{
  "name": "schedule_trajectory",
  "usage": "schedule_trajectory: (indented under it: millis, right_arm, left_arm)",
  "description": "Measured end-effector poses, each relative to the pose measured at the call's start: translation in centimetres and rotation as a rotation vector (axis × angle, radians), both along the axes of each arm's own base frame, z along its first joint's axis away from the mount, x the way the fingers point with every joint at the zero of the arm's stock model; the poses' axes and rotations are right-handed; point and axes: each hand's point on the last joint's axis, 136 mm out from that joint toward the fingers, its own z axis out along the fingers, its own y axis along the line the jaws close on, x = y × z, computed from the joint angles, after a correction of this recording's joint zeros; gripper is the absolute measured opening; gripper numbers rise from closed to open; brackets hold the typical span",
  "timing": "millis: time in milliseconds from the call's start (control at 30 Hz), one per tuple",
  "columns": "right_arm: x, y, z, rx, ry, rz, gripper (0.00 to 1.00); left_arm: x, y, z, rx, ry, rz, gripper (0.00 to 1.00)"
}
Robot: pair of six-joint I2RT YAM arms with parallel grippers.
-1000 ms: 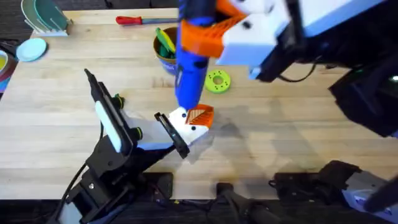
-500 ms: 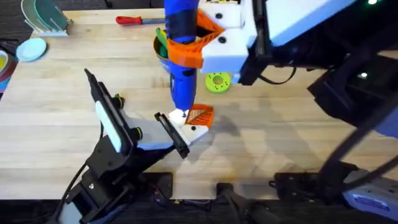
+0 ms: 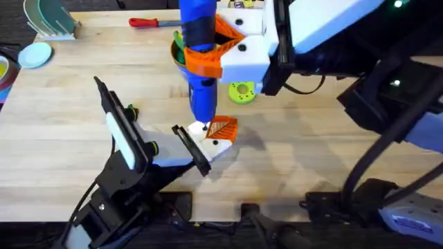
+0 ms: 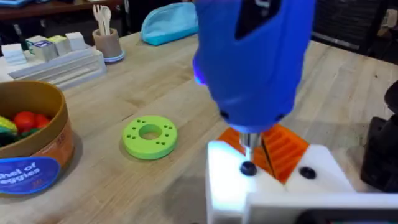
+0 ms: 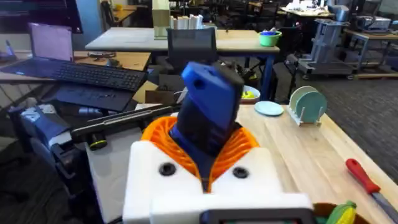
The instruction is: Pick up the gripper from the table and insert it into the empty holder that is missing its gripper. Then pick up a screw, insert it into the mounting hole, and use the screwdriver to tighten it. Finally, clean up the table by picking up the vegetable and placing it into the bucket.
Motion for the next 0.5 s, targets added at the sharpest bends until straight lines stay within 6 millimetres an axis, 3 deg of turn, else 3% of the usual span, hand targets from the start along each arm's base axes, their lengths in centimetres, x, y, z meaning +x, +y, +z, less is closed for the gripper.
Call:
schedule_trajectory:
  millis: [267,500]
  right_arm:
    - [-0.75,0.59,-0.74,-0.025,0.019,0.025,0.020]
    - [-0.77,0.49,-0.03,-0.003,-0.030,0.021,0.020]
  left_arm:
    - [0.00,0.00,0.01,0.000,0.000,0.000,0.005]
    - [0.00,0.00,0.00,0.000,0.000,0.000,0.004]
